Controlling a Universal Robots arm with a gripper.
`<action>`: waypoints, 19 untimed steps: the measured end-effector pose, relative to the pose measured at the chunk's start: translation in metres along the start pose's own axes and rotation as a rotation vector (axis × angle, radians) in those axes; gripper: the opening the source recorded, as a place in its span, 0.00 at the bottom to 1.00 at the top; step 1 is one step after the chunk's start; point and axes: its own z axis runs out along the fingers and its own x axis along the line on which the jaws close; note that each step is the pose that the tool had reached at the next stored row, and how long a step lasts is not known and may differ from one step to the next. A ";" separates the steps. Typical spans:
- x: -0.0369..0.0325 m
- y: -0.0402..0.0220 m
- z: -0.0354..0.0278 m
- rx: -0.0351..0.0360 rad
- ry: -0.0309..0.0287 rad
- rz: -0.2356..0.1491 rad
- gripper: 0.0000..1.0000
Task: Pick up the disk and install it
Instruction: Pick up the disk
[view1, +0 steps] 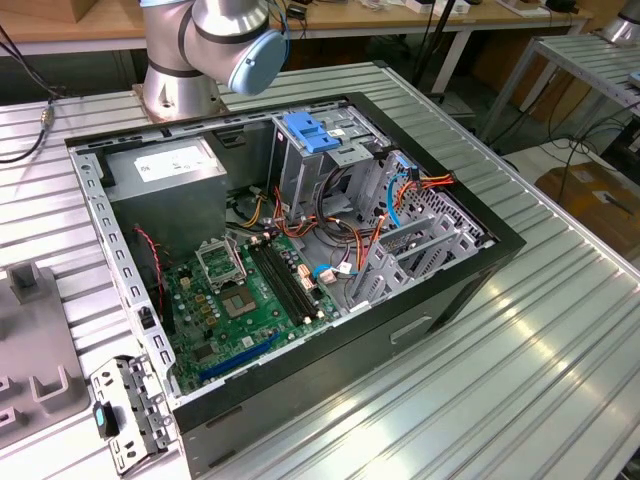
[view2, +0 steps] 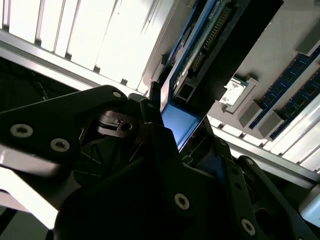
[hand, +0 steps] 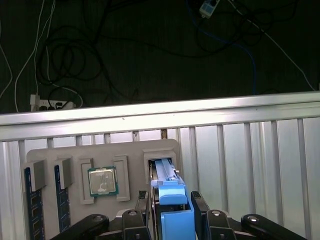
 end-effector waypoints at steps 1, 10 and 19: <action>0.0000 0.0000 0.0001 0.0000 0.0000 0.000 0.47; 0.0000 0.0000 0.0008 0.0000 0.0000 0.000 0.37; 0.0001 0.0000 0.0029 -0.0002 0.0005 -0.041 0.37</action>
